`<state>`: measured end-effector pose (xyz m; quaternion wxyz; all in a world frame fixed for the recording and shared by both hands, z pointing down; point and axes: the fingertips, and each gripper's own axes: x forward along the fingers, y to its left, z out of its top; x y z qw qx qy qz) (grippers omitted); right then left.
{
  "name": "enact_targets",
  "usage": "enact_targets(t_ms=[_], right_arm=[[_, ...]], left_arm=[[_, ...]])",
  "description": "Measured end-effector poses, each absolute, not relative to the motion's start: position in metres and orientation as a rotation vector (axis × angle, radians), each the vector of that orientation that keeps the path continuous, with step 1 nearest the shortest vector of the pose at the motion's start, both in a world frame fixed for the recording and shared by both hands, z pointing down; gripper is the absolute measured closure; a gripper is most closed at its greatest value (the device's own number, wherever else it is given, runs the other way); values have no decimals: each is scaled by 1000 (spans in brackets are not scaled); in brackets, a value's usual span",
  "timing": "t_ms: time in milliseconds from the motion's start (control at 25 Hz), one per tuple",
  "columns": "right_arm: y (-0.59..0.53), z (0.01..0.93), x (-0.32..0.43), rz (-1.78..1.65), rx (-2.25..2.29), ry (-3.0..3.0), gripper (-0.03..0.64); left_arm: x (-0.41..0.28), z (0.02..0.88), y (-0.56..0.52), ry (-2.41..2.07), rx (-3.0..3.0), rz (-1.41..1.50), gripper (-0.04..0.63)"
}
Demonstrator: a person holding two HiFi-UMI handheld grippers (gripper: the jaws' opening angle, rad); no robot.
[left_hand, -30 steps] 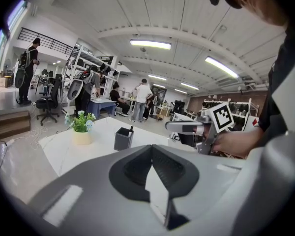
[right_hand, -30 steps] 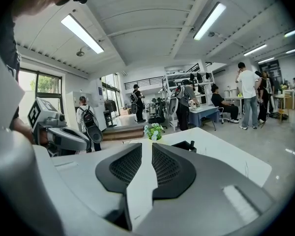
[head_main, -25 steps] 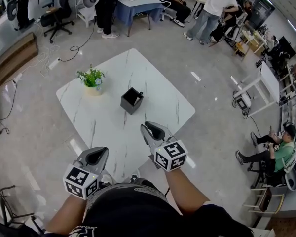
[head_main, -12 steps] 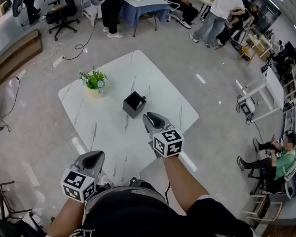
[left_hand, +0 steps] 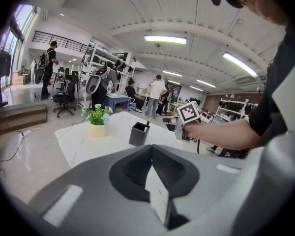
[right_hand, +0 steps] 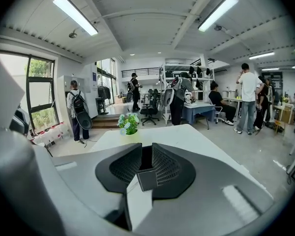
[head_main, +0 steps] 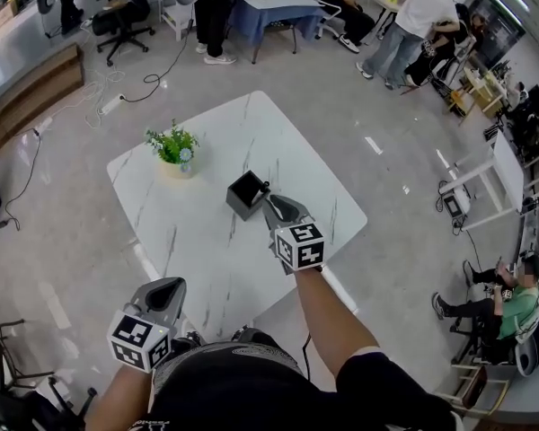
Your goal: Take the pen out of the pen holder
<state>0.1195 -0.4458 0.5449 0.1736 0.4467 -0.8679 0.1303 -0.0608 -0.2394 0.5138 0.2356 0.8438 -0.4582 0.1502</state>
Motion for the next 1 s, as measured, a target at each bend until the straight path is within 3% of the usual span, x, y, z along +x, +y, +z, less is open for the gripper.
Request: enact_targets(t_ms=[1000], right_arm=[[-512,606,120,449,1243,-2350,560]], left_arm=[[-75,527,-243,-1312,2218,445,538]])
